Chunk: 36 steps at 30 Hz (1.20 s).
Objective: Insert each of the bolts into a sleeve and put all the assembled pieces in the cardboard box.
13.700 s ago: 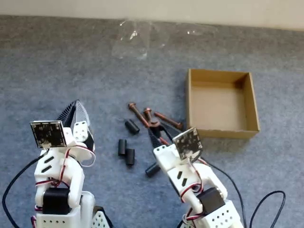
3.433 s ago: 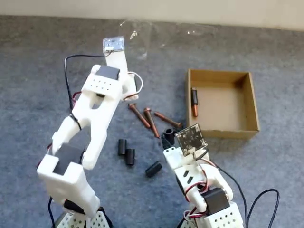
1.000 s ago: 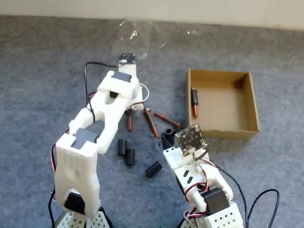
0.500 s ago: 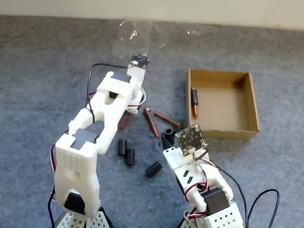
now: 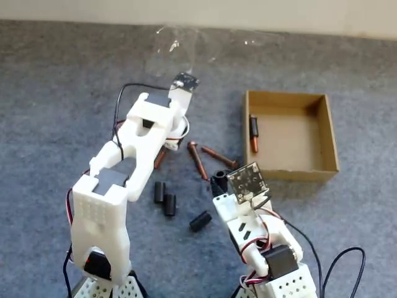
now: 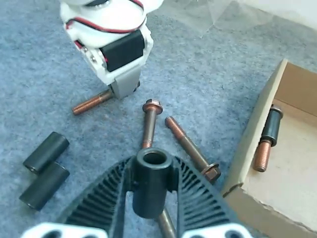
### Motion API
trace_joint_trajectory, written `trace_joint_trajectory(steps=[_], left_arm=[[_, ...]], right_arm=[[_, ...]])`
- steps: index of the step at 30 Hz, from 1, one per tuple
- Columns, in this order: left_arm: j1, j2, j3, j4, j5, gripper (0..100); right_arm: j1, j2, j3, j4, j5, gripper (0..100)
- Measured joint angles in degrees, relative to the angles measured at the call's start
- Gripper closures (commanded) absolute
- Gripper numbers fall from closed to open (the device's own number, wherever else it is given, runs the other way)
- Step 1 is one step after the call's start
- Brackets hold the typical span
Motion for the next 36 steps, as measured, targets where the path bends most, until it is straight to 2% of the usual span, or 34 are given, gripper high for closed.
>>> trace_joint_trajectory(steps=[7,16,28,36], left_arm=[[-0.1,-2.3,-1.1,6.5,-3.7,100],[-0.1,-14.8,-1.1,11.5,-8.7,100],[-0.1,-35.6,-1.1,19.6,-11.0,100],[-0.1,-47.9,-1.1,22.7,-11.0,100]], right_arm=[[0.0,0.0,0.0,0.0,0.0,99.4],[-0.1,0.0,0.0,0.0,0.0,99.4],[-7.4,0.0,1.1,0.0,0.0,99.4],[-15.6,0.0,1.3,-9.2,0.0,99.4]])
